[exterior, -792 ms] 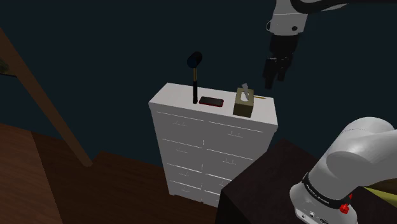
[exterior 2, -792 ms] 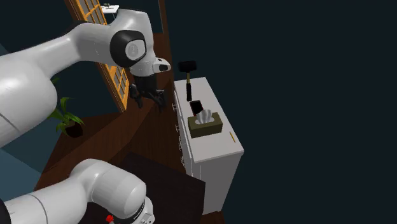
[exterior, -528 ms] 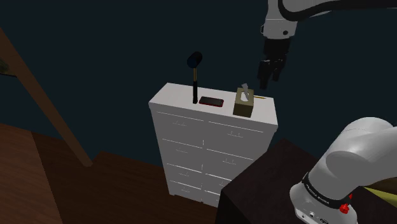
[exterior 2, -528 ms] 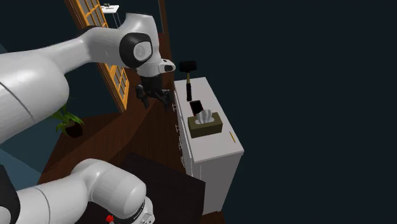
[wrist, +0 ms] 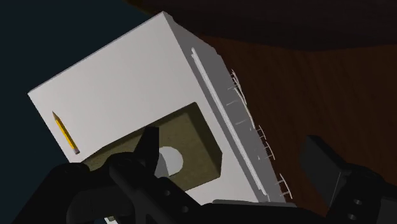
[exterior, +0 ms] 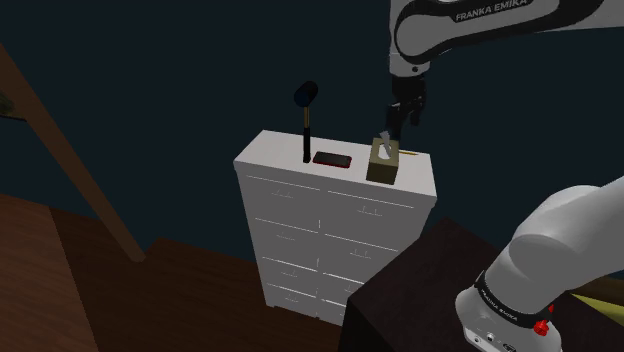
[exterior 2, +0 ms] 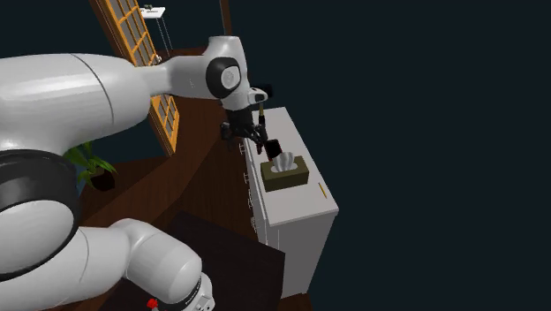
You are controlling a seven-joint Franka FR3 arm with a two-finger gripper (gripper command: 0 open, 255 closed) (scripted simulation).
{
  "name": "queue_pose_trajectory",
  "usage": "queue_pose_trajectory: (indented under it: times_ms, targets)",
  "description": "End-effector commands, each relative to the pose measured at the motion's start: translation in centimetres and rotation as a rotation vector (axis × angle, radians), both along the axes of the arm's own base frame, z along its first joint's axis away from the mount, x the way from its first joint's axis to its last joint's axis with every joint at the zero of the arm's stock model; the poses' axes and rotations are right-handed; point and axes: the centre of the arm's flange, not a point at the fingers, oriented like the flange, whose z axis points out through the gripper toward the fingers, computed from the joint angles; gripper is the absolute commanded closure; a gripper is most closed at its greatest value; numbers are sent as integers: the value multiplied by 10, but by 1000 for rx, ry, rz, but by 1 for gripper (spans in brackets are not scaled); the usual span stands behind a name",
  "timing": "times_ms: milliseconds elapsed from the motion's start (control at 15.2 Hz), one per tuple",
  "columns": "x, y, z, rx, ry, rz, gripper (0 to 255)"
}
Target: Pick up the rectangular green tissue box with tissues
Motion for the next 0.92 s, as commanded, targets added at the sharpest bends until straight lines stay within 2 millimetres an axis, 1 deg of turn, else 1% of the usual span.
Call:
queue_pose_trajectory:
  times_ms: [0, 858]
  targets:
    - [20, -9, -13, -32, 1, 2, 0]
    - [148, -77, -84, -232, 16, 5, 0]
